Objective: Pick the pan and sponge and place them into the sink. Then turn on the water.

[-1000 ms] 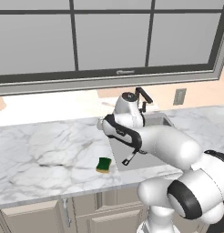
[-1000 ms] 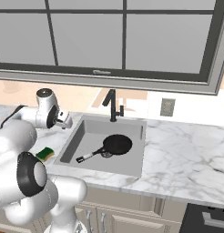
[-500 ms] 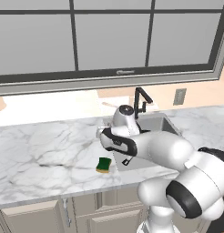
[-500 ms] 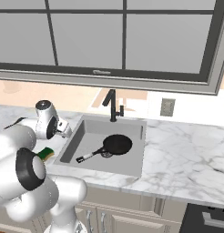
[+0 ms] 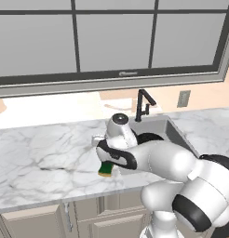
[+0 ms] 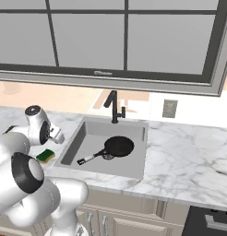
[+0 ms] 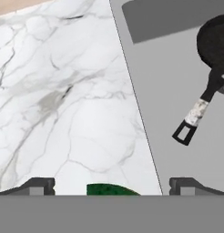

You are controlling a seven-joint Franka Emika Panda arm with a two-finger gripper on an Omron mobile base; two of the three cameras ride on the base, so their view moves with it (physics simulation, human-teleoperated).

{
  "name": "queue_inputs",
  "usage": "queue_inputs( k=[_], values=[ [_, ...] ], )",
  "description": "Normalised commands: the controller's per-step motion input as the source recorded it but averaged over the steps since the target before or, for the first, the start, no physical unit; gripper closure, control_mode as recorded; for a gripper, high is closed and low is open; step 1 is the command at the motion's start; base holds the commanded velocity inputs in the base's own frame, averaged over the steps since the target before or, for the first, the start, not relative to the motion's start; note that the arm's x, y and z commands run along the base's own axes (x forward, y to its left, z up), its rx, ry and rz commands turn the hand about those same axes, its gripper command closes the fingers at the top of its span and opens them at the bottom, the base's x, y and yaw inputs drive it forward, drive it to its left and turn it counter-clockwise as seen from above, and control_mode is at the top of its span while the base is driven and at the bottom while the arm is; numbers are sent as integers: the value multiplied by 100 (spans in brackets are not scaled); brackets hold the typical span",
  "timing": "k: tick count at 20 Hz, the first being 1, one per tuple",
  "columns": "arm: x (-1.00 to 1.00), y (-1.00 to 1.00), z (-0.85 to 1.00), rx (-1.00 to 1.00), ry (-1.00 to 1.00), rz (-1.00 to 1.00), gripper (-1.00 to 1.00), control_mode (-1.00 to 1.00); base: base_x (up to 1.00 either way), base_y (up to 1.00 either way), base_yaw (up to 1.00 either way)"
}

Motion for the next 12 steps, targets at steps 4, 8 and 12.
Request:
queue_inputs(
  k=[4, 8, 12],
  values=[
    [-35, 16, -20, 0, 0, -6, -100, -100, 0, 0, 0],
    [-18, 2, -32, 0, 0, -9, -100, -100, 0, 0, 0],
    [-15, 0, -37, 0, 0, -10, -100, -100, 0, 0, 0]
  ],
)
